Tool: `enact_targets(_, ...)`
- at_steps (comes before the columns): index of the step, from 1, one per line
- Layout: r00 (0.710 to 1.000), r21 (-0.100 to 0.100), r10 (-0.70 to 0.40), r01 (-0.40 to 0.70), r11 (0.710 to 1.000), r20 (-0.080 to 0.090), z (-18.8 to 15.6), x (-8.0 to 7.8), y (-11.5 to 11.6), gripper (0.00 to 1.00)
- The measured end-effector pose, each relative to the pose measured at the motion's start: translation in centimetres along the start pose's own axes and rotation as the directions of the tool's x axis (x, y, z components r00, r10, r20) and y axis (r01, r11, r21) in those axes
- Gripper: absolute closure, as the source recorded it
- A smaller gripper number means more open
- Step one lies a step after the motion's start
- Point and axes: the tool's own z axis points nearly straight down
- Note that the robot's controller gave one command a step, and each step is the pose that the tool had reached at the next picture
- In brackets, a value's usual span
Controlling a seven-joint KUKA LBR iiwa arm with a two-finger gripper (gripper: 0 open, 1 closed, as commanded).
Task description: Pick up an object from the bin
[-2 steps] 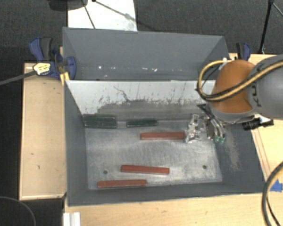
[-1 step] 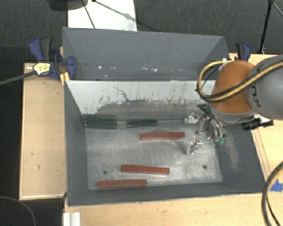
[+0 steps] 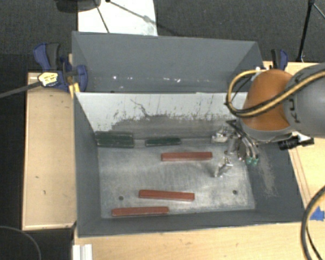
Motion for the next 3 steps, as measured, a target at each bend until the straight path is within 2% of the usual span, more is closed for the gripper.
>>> enact_targets(1,0.994,-0.003,0.109,-0.109,0.994,-0.004,-0.4,-0.1,6.0,1.00)
enact_targets(2,0.994,-0.003,0.108,-0.108,0.994,-0.004,-0.4,-0.1,6.0,1.00)
enact_targets(3,0.992,-0.002,0.130,-0.130,0.992,-0.001,-14.7,1.5,7.2,1.00)
